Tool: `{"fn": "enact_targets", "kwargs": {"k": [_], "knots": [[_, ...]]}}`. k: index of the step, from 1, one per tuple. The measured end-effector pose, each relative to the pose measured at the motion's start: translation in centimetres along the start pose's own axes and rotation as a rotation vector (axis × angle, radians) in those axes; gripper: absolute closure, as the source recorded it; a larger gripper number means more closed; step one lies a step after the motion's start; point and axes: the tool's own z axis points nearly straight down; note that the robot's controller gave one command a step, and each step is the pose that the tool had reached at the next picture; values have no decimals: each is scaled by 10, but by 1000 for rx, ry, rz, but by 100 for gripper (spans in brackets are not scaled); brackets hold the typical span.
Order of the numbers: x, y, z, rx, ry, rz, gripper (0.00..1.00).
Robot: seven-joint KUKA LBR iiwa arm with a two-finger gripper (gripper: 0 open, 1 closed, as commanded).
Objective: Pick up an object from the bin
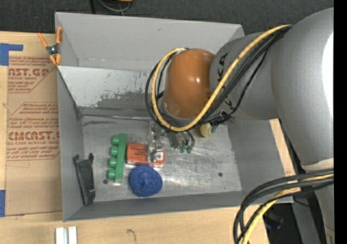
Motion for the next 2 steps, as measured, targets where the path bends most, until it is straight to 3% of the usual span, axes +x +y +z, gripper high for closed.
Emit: {"fn": "enact_targets", "kwargs": {"k": [1, 2], "knots": [[-12, 2, -66, -2, -3, 22, 100], [-12, 1, -66, -2, -3, 23, 100]]}}
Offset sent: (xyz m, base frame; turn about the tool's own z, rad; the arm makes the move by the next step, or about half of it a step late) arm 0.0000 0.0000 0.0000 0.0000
